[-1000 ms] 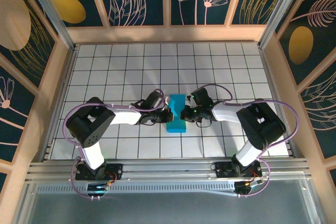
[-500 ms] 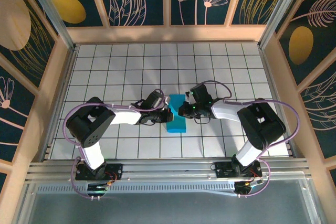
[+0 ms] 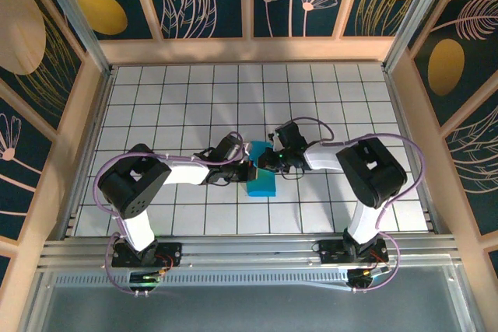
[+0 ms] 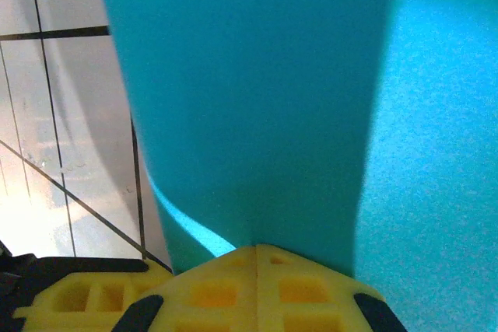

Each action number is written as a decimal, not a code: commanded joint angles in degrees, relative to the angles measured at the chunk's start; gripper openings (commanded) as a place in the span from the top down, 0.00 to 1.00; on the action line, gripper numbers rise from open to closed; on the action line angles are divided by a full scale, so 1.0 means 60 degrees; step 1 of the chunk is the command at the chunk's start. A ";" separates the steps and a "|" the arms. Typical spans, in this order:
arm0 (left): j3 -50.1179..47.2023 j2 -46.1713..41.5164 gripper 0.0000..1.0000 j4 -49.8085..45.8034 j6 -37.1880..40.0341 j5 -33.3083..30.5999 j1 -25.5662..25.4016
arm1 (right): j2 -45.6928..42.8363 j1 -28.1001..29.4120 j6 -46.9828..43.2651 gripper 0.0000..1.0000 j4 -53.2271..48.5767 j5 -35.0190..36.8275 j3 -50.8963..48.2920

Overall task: Fold a paper plane with a square sheet of paper (fold left side to right side)
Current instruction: Hold the square sheet of paper at the center of the table, then first fold the square sheet of paper in half at the center of the table.

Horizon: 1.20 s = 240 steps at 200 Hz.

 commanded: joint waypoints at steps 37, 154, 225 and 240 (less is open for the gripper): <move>-0.0688 0.0295 1.00 -0.0178 -0.0404 0.0035 -0.0013 | 0.0581 -0.0016 -0.0180 1.00 -0.0755 0.0421 -0.0055; -0.2444 -0.1296 1.00 -0.0386 -0.0870 0.0216 -0.0403 | 0.0580 -0.0349 -0.0302 1.00 -0.0750 0.0303 -0.0371; -0.1413 -0.2357 1.00 -0.0712 -0.1208 0.0139 0.0044 | 0.0433 -0.0290 -0.0432 1.00 -0.0744 0.0168 -0.0364; -0.1147 -0.2240 1.00 -0.0673 -0.0985 0.0282 0.0083 | 0.0432 -0.0276 -0.0455 1.00 -0.0780 0.0168 -0.0340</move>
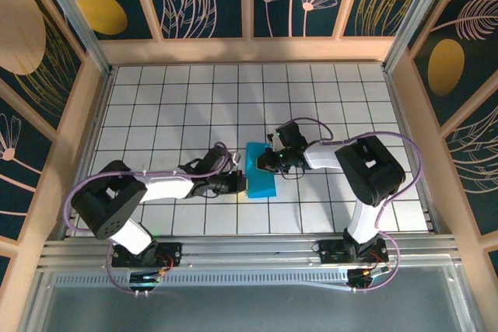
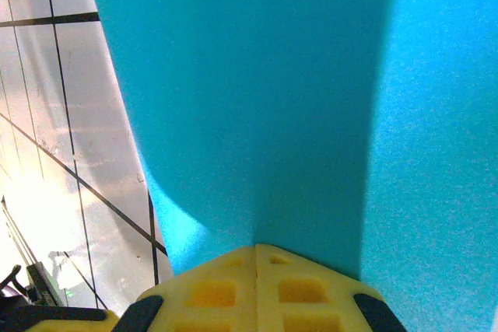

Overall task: Fold a paper plane with a square sheet of paper (fold left side to right side)
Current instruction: First fold the square sheet of paper in half at the center of the table.

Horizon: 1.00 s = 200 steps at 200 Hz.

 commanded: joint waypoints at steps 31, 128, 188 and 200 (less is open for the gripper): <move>0.0788 0.0661 1.00 0.0324 0.0181 0.1096 0.0136 | 0.0265 -0.0101 -0.0306 1.00 -0.0901 0.0766 -0.0327; 0.0554 0.1879 1.00 0.0628 -0.0032 0.1152 -0.0125 | 0.0327 -0.0027 -0.0364 1.00 -0.1040 0.0853 -0.0239; 0.0148 0.1414 1.00 -0.0041 0.0156 0.1259 -0.0611 | 0.0432 -0.0042 -0.0440 1.00 -0.1150 0.0952 -0.0181; 0.0024 0.1414 1.00 -0.0085 0.0101 0.1267 -0.0732 | 0.0419 -0.0056 -0.0461 1.00 -0.1196 0.0985 -0.0180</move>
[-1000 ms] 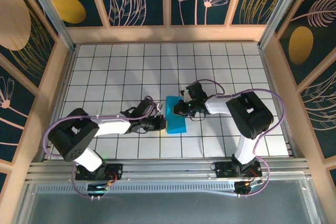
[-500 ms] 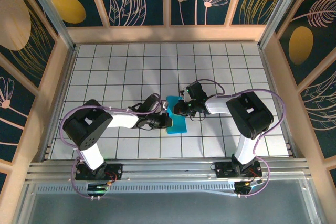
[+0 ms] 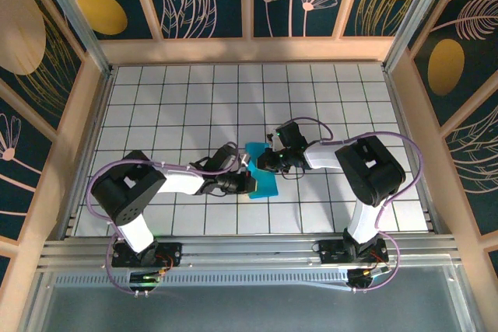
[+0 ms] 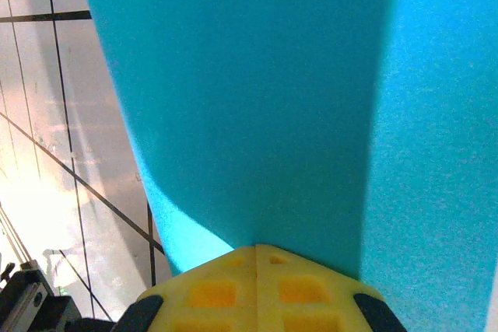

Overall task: Fold a paper plane with a square sheet of paper (fold left side to right side)
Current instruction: First fold the square sheet of paper in half at the center of the table.

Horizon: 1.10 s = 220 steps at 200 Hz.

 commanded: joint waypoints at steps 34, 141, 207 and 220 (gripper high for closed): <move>-0.0909 -0.0515 1.00 -0.0978 -0.0231 0.0278 -0.0508 | 0.0404 -0.0060 -0.0332 1.00 -0.1168 0.0943 -0.0203; 0.0069 -0.1748 1.00 -0.1388 0.0213 0.0656 0.0712 | 0.0178 0.0028 -0.0361 1.00 -0.1110 0.0854 -0.0261; 0.1334 0.0281 1.00 -0.1716 0.0819 0.0290 0.0750 | 0.0200 0.0127 -0.0273 1.00 -0.1095 0.0828 -0.0174; 0.1432 0.0478 1.00 -0.1731 0.0840 0.0211 0.0752 | 0.0215 0.0145 -0.0273 1.00 -0.1099 0.0825 -0.0131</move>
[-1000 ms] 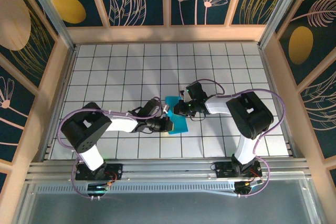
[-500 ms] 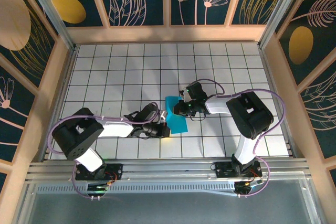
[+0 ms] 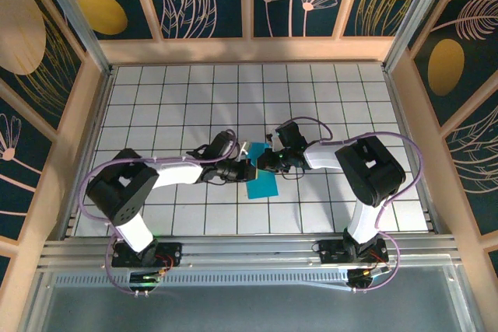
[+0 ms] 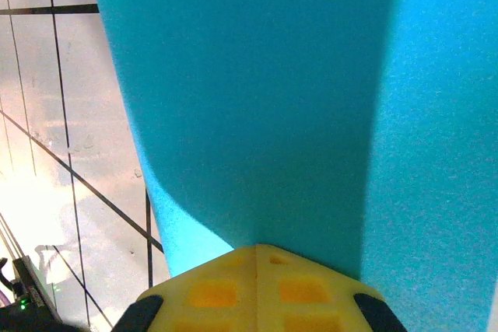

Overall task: Fold a paper plane with a square sheet of paper (fold left side to right side)
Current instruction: First fold the square sheet of paper in half at the center of the table, then hold the square sheet of paper at the center of the table.

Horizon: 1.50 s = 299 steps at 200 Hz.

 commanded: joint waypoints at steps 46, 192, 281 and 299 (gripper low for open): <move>0.0277 0.0853 1.00 -0.0603 0.0209 -0.0324 0.0002 | 0.0160 0.0126 -0.0040 1.00 -0.1084 0.0722 -0.0005; 0.0145 0.0664 1.00 -0.0878 0.0061 -0.0638 0.0005 | -0.3341 0.0685 0.0817 1.00 -0.1782 0.0984 -0.1361; 0.0379 0.0510 1.00 -0.0834 -0.0005 -0.0512 0.0005 | -0.2240 0.1511 0.1571 1.00 -0.0360 0.0788 -0.1828; 0.0543 0.0457 1.00 -0.0849 0.0022 -0.0462 0.0009 | -0.2070 0.1511 0.1459 1.00 -0.0681 0.0965 -0.1858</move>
